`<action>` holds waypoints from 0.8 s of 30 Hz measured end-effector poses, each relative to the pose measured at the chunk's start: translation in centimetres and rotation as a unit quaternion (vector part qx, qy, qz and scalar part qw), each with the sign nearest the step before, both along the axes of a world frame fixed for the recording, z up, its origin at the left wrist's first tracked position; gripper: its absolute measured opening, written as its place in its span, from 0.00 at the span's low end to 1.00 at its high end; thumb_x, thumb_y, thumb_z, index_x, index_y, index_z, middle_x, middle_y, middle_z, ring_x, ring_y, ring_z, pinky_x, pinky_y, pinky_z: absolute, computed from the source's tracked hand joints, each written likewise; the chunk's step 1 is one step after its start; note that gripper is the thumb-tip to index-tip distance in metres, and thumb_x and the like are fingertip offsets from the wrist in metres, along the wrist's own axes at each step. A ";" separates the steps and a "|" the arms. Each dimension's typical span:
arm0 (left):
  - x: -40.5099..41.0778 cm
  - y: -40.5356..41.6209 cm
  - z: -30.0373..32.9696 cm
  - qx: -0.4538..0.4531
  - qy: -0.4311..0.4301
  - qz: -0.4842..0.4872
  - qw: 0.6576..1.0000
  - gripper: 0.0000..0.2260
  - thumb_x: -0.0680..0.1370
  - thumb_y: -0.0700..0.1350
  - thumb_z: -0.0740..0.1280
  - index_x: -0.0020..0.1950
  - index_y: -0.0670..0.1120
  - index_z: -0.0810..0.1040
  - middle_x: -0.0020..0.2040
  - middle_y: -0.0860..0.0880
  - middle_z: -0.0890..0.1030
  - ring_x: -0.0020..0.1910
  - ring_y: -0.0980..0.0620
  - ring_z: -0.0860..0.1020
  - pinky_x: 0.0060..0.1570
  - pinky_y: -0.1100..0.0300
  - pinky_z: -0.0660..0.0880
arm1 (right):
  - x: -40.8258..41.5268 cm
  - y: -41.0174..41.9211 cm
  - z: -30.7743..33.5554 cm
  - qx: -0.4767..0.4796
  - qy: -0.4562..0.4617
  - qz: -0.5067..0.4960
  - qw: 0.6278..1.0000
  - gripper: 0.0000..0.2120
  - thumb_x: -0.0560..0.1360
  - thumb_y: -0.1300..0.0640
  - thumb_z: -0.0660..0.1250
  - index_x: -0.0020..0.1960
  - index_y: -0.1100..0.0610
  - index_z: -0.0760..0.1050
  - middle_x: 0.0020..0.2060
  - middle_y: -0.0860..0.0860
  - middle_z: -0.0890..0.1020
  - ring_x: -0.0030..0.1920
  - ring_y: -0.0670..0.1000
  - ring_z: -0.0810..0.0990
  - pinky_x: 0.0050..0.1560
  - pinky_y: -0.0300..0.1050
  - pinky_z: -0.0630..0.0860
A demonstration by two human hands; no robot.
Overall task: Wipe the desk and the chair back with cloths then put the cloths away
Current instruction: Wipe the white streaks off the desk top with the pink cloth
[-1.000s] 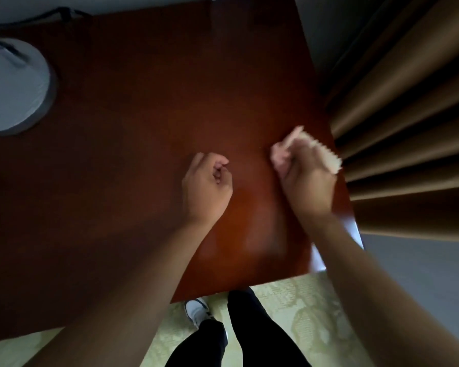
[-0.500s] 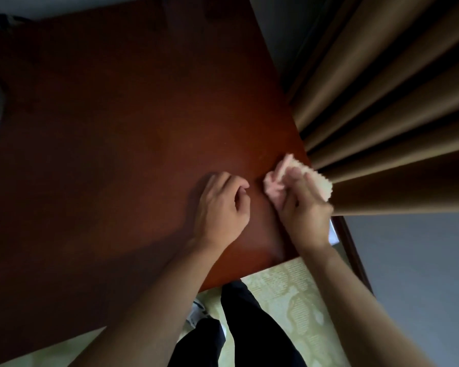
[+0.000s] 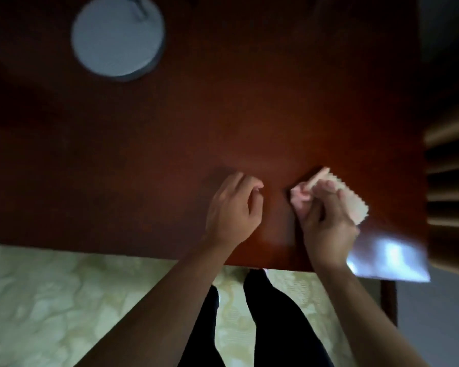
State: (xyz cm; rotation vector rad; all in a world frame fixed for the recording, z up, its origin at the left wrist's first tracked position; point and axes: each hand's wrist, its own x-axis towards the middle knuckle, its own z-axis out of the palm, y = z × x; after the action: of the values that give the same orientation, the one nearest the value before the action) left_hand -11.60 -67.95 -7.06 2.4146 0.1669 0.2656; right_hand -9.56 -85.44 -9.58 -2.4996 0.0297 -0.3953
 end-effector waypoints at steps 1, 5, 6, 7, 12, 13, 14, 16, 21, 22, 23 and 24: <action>-1.1 1.5 -0.2 0.006 0.004 0.014 1.000 0.07 0.75 0.38 0.63 0.46 0.42 0.80 0.42 0.47 0.78 0.42 0.47 0.77 0.42 0.54 0.75 | 0.6 0.8 0.2 -0.003 0.012 0.002 1.000 0.11 0.77 0.59 0.61 0.52 0.58 0.82 0.56 0.54 0.83 0.63 0.53 0.77 0.55 0.50 0.76; -5.1 8.5 -1.1 0.034 0.013 0.113 0.993 0.09 0.76 0.40 0.62 0.52 0.42 0.80 0.45 0.47 0.79 0.46 0.48 0.77 0.46 0.59 0.73 | 4.2 6.6 0.4 0.009 0.059 0.071 0.996 0.15 0.77 0.57 0.59 0.59 0.57 0.80 0.57 0.55 0.82 0.64 0.53 0.76 0.64 0.44 0.70; -6.0 10.3 -1.2 0.039 0.014 0.139 0.989 0.09 0.76 0.39 0.63 0.53 0.42 0.80 0.46 0.46 0.79 0.47 0.47 0.76 0.47 0.58 0.73 | 5.0 8.6 0.2 0.006 0.075 0.098 0.992 0.15 0.78 0.57 0.59 0.60 0.57 0.79 0.58 0.55 0.82 0.63 0.53 0.76 0.65 0.43 0.69; -6.7 11.8 -1.4 0.042 0.012 0.157 0.987 0.09 0.76 0.39 0.63 0.53 0.41 0.80 0.46 0.46 0.79 0.47 0.46 0.76 0.48 0.56 0.74 | 5.8 10.7 0.1 0.020 0.090 0.118 0.989 0.15 0.79 0.57 0.59 0.60 0.57 0.79 0.57 0.55 0.82 0.61 0.54 0.78 0.65 0.41 0.70; -10.8 19.6 -2.2 0.030 -0.017 0.223 0.974 0.08 0.77 0.40 0.62 0.51 0.40 0.80 0.46 0.44 0.79 0.46 0.43 0.77 0.47 0.49 0.76 | 5.2 23.4 0.8 0.038 0.084 0.219 0.971 0.21 0.73 0.47 0.54 0.56 0.55 0.80 0.51 0.55 0.83 0.51 0.55 0.81 0.51 0.39 0.70; -11.5 21.1 -2.2 0.016 -0.023 0.242 0.970 0.08 0.77 0.40 0.62 0.50 0.40 0.79 0.46 0.45 0.79 0.45 0.43 0.77 0.47 0.48 0.77 | 4.4 25.9 1.2 0.043 0.094 0.243 0.965 0.24 0.71 0.44 0.53 0.56 0.55 0.80 0.51 0.55 0.83 0.52 0.55 0.80 0.51 0.38 0.69; -12.0 22.4 -2.2 -0.004 -0.026 0.261 0.965 0.08 0.77 0.41 0.61 0.49 0.41 0.79 0.45 0.45 0.78 0.44 0.44 0.78 0.46 0.47 0.77 | 3.1 28.1 1.7 0.041 0.106 0.274 0.955 0.26 0.71 0.42 0.53 0.57 0.55 0.80 0.53 0.55 0.82 0.54 0.55 0.79 0.52 0.38 0.67; -12.9 24.6 -1.9 -0.044 -0.028 0.297 0.953 0.08 0.76 0.42 0.60 0.46 0.41 0.78 0.44 0.46 0.78 0.43 0.45 0.77 0.46 0.49 0.76 | -0.6 31.7 2.1 0.025 0.124 0.358 0.925 0.27 0.72 0.41 0.53 0.56 0.57 0.80 0.54 0.55 0.81 0.56 0.55 0.77 0.55 0.39 0.67; -15.6 29.0 -1.7 -0.079 -0.026 0.346 0.935 0.06 0.75 0.40 0.61 0.44 0.40 0.77 0.42 0.45 0.78 0.42 0.50 0.74 0.44 0.60 0.69 | -14.0 36.0 1.4 0.088 0.117 0.490 0.859 0.12 0.67 0.64 0.74 0.50 0.63 0.80 0.44 0.54 0.82 0.45 0.48 0.76 0.45 0.39 0.72; -16.2 29.4 -1.6 -0.081 -0.026 0.342 0.936 0.06 0.75 0.40 0.61 0.43 0.41 0.77 0.42 0.45 0.78 0.41 0.51 0.74 0.44 0.62 0.68 | -14.9 35.6 1.3 0.095 0.110 0.495 0.857 0.12 0.65 0.64 0.77 0.47 0.62 0.80 0.43 0.53 0.82 0.44 0.48 0.77 0.44 0.38 0.73; -16.5 29.7 -1.5 -0.085 -0.024 0.339 0.937 0.07 0.74 0.41 0.61 0.42 0.41 0.77 0.41 0.45 0.78 0.40 0.53 0.73 0.43 0.65 0.67 | -14.9 35.2 1.2 0.100 0.108 0.500 0.853 0.11 0.65 0.64 0.78 0.46 0.61 0.81 0.45 0.52 0.83 0.45 0.47 0.79 0.46 0.38 0.75; -16.7 29.9 -1.5 -0.087 -0.022 0.339 0.937 0.08 0.74 0.42 0.61 0.42 0.41 0.78 0.41 0.46 0.78 0.39 0.54 0.73 0.42 0.67 0.68 | -14.3 34.5 1.6 0.106 0.110 0.500 0.852 0.09 0.67 0.64 0.77 0.46 0.60 0.81 0.47 0.51 0.84 0.47 0.47 0.80 0.49 0.37 0.77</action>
State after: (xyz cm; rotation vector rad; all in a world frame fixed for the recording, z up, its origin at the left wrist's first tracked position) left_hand -28.34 -38.02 -8.55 2.0953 0.9658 0.5852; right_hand -23.88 -50.89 -8.03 -1.9790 -1.0297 0.3203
